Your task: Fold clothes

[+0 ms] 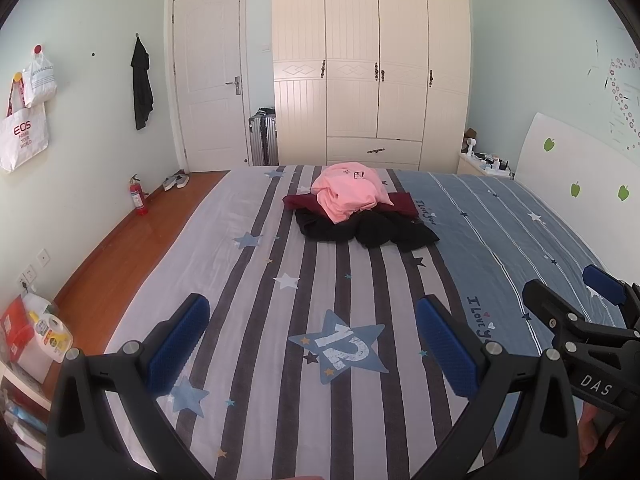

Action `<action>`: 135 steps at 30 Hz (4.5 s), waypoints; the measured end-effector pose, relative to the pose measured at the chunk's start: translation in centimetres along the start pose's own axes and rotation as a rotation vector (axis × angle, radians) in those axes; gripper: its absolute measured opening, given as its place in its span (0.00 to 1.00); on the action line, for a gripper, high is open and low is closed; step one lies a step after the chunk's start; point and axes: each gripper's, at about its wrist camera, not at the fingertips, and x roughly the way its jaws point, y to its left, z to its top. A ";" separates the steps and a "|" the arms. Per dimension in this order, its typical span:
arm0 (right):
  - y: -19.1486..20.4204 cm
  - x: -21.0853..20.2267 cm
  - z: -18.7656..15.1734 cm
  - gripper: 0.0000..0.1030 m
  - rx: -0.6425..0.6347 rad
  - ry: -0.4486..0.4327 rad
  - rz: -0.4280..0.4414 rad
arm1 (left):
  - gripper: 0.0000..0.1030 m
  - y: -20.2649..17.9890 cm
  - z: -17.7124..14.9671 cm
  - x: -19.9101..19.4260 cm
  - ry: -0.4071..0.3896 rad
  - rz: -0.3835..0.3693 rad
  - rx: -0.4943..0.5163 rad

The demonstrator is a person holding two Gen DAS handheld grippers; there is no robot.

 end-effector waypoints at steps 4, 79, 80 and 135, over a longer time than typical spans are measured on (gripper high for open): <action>0.0 -0.4 -0.1 0.99 0.000 -0.001 0.001 | 0.99 0.1 -0.2 -0.3 -0.002 0.001 -0.002; -8.3 47.9 6.2 0.99 0.170 0.244 0.058 | 0.79 0.6 10.1 55.0 0.259 -0.134 0.000; -8.3 49.3 6.9 0.99 0.176 0.242 0.056 | 0.79 0.6 10.9 56.9 0.260 -0.140 0.007; 2.2 39.0 -12.4 0.03 0.022 0.757 0.396 | 0.04 10.0 -10.1 36.7 0.624 -0.199 -0.246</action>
